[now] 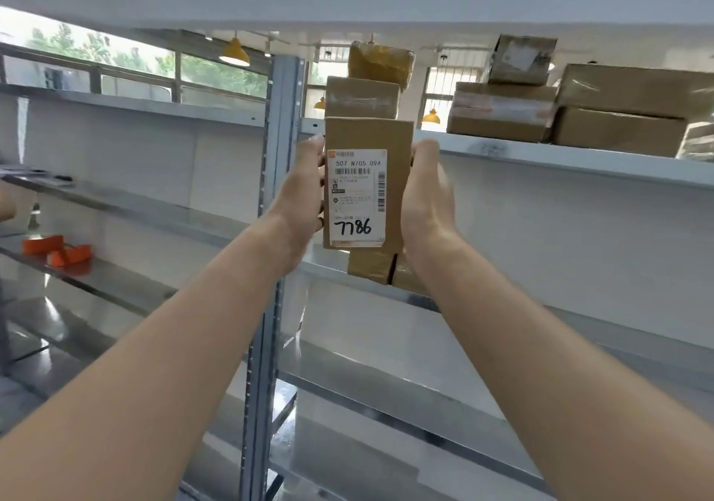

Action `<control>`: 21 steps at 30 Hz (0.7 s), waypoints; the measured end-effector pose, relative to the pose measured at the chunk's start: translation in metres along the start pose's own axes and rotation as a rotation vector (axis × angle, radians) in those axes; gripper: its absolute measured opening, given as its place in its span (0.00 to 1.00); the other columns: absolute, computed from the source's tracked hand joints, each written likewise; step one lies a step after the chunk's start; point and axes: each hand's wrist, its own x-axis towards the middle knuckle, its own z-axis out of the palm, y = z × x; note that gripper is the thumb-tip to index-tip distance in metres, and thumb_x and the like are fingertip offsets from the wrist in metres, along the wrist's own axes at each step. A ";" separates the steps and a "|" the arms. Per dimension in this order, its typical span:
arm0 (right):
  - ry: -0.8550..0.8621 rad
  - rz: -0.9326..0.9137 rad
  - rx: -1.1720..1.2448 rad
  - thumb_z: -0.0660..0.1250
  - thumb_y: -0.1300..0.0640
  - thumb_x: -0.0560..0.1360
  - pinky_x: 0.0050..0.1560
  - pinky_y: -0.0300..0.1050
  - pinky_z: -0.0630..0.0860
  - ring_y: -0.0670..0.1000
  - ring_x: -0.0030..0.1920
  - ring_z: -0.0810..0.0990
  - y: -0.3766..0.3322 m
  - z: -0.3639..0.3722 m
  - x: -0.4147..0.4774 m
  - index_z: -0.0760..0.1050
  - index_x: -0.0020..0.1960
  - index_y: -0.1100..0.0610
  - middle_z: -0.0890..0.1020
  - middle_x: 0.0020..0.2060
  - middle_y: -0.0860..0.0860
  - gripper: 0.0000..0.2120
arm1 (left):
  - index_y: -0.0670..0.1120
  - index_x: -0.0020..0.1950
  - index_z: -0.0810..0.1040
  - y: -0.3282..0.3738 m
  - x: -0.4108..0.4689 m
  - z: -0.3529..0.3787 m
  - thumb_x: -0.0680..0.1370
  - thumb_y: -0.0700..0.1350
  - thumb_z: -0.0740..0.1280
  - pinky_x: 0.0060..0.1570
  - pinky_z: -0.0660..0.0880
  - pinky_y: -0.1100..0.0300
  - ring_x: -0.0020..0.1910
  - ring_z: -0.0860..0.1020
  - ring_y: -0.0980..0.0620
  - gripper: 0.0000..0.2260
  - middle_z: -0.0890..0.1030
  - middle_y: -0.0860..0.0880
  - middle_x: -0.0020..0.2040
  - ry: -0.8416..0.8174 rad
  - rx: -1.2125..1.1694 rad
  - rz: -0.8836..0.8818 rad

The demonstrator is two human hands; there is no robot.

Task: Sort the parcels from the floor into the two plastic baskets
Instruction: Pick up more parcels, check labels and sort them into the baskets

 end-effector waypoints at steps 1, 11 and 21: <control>0.028 -0.003 -0.011 0.50 0.30 0.71 0.61 0.65 0.83 0.59 0.56 0.85 -0.002 -0.004 -0.002 0.77 0.59 0.51 0.86 0.53 0.54 0.32 | 0.58 0.52 0.76 0.000 0.000 0.004 0.85 0.62 0.48 0.63 0.76 0.44 0.56 0.80 0.47 0.19 0.83 0.51 0.51 -0.024 -0.010 -0.004; 0.326 0.000 -0.111 0.52 0.33 0.73 0.51 0.56 0.82 0.55 0.49 0.85 -0.004 -0.038 -0.038 0.77 0.50 0.50 0.86 0.45 0.51 0.25 | 0.54 0.58 0.78 -0.013 -0.004 0.022 0.84 0.63 0.50 0.61 0.78 0.40 0.57 0.81 0.44 0.21 0.83 0.47 0.55 -0.272 -0.156 -0.128; 0.621 0.008 -0.208 0.54 0.35 0.73 0.45 0.52 0.73 0.53 0.43 0.78 -0.018 -0.111 -0.105 0.73 0.41 0.48 0.79 0.37 0.46 0.18 | 0.56 0.57 0.79 -0.011 -0.048 0.082 0.83 0.64 0.51 0.63 0.76 0.43 0.57 0.81 0.46 0.21 0.84 0.50 0.55 -0.546 -0.253 -0.278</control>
